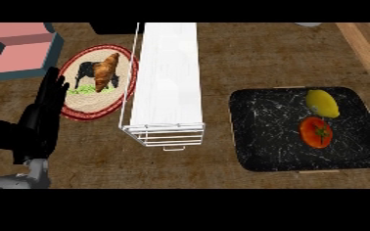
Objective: Pick the tomato from the tray and place it in the tiered shelf
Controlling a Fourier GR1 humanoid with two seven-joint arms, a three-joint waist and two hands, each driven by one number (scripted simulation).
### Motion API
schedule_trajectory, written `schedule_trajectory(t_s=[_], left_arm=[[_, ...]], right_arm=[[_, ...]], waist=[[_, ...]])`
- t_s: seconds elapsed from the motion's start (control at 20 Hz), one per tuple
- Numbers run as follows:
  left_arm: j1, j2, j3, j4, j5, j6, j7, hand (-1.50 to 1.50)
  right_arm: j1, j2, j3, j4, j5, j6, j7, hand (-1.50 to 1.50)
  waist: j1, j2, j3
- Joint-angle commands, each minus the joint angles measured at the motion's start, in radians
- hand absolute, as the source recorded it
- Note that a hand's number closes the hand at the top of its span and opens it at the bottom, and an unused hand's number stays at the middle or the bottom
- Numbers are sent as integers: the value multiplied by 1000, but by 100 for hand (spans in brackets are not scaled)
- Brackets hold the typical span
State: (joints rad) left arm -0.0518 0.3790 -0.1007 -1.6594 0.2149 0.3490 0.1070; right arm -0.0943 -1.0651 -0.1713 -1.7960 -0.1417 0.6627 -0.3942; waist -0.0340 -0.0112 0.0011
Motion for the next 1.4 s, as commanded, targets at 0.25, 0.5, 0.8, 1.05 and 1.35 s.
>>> schedule_trajectory(t_s=[0.25, 0.5, 0.8, 1.05, 1.35], left_arm=[[-11, -25, 6, -24, -23, 11, 14, 0], [-38, -33, -34, -61, -60, 11, 84, 0], [-57, -46, 10, 0, -36, -31, 33, 0], [-7, -109, -12, 9, -120, -6, -9, 0], [-39, -82, 36, 4, -109, -67, 28, 0]], right_arm=[[255, 92, 18, -322, 410, -173, 81, -150], [247, 166, 132, -309, 656, -266, 139, -150], [244, 180, 182, -189, 902, -347, 157, -150], [231, 291, 173, -148, 941, -341, 115, -150], [207, 359, 223, 49, 1077, -449, -1, -150]], waist=[[6, 6, -1], [31, 10, 0], [38, 14, -1], [34, 11, -1], [36, 12, -1]])
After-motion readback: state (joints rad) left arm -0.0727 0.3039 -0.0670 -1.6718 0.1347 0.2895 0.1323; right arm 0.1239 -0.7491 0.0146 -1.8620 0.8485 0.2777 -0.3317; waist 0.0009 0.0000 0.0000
